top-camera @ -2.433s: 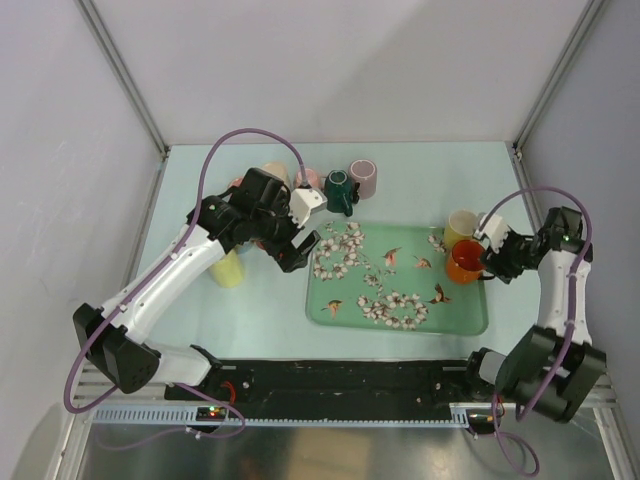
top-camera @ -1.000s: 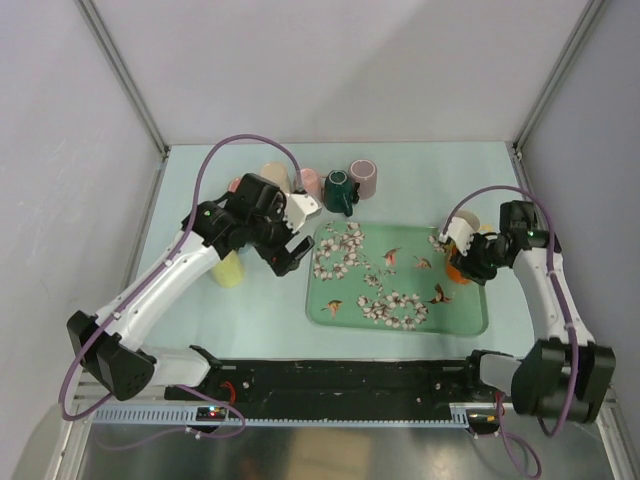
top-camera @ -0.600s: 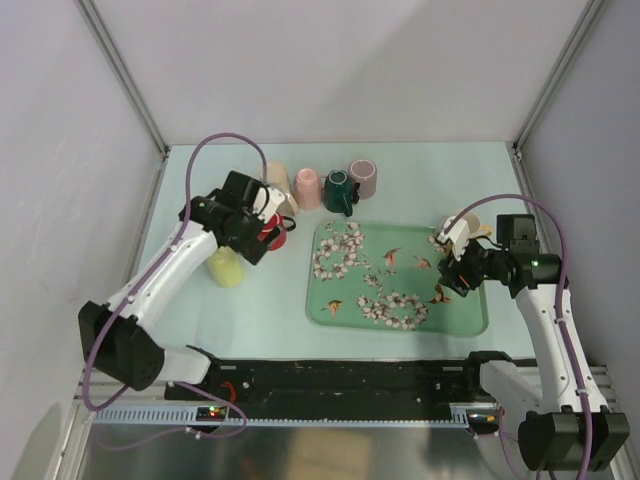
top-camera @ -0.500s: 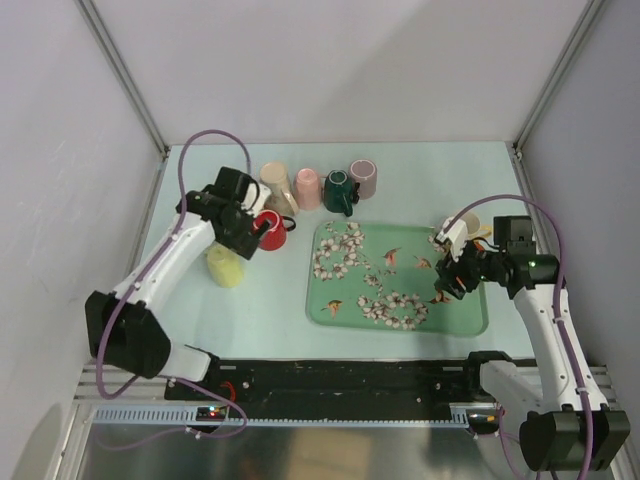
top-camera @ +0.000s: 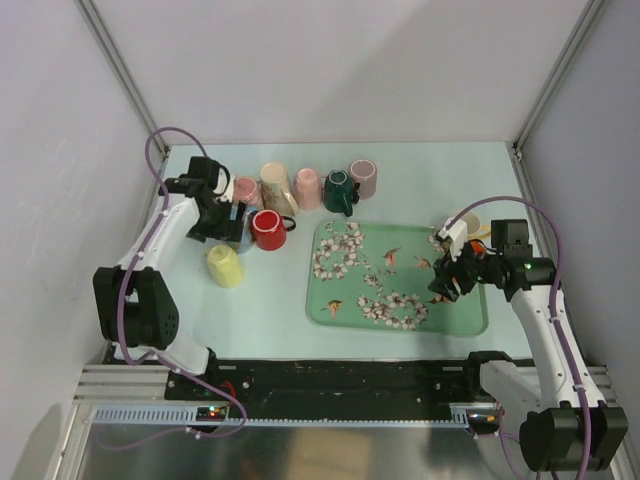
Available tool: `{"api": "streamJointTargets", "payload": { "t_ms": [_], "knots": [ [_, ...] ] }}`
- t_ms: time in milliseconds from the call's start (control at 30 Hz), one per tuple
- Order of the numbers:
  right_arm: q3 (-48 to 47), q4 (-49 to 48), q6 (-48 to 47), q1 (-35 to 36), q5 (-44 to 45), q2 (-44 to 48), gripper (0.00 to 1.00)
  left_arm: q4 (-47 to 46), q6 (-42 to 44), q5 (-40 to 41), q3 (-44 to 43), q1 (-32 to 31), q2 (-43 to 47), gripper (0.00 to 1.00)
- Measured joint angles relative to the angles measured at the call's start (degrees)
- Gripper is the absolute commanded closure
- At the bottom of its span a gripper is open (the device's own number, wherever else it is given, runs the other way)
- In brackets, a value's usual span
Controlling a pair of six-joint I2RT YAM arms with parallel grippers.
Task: Turn the mug right side up
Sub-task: Move the cup to the center of the board.
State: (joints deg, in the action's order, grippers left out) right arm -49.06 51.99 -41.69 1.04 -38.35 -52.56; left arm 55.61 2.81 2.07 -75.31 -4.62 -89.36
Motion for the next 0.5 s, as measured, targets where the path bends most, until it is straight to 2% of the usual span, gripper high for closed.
{"api": "streamJointTargets", "payload": {
  "t_ms": [233, 500],
  "knots": [
    [1.5, -0.9, 2.0, -0.6, -1.0, 1.0, 0.37, 0.1, 1.9, -1.1, -6.7, -4.0, -0.2, 0.1],
    [2.3, -2.6, 3.2, -2.9, -2.1, 2.2, 0.37, -1.0, 12.6, -7.5, -14.8, -13.1, -4.7, 0.09]
  ]
}}
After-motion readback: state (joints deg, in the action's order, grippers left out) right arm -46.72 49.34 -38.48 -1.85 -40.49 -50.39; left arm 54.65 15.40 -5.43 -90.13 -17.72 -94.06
